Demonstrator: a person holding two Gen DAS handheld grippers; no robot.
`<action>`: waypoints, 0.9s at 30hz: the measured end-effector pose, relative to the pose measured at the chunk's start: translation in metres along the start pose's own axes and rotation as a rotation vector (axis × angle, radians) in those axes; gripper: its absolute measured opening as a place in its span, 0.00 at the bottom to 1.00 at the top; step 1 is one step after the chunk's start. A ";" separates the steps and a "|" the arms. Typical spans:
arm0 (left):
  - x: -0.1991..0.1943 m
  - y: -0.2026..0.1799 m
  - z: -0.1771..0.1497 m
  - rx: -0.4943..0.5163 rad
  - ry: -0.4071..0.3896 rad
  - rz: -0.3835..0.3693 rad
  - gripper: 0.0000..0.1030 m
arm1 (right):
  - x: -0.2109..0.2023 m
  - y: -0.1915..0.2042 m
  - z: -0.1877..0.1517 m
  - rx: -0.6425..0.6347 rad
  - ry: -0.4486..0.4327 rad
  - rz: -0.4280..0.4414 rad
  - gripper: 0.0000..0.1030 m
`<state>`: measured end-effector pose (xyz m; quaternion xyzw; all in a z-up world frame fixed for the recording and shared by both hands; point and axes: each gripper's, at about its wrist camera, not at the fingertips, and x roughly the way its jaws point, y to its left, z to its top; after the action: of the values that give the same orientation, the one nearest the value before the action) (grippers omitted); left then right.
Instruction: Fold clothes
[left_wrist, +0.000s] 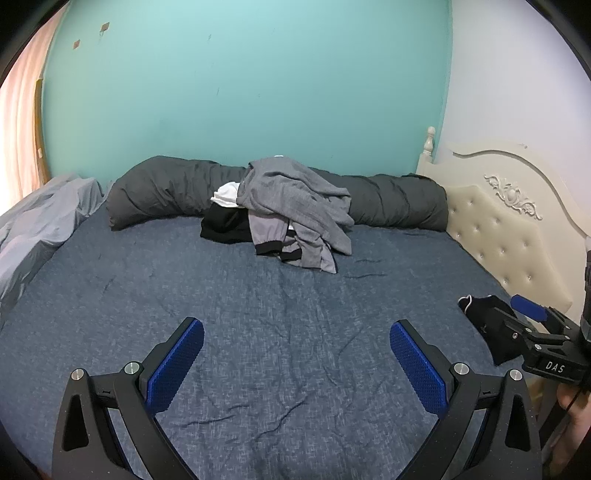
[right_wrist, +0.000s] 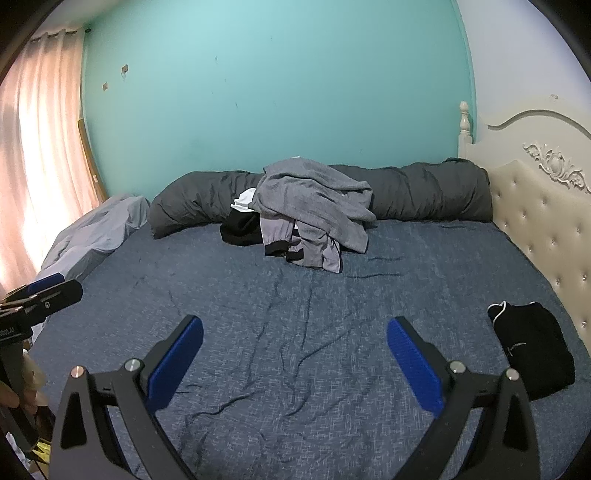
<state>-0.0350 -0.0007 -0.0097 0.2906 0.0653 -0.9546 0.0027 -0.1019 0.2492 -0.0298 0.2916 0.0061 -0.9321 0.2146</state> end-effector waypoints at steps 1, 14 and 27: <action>0.003 0.001 0.001 0.000 0.000 0.004 1.00 | 0.004 -0.001 0.001 0.001 0.002 -0.001 0.97; 0.088 0.034 0.023 -0.042 0.017 0.032 1.00 | 0.099 -0.019 0.029 -0.023 0.032 0.013 0.97; 0.246 0.087 0.054 -0.097 0.031 0.047 1.00 | 0.277 -0.036 0.067 -0.065 0.038 0.114 1.00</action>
<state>-0.2660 -0.0854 -0.1126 0.3063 0.1048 -0.9454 0.0382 -0.3569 0.1632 -0.1292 0.3021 0.0239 -0.9119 0.2768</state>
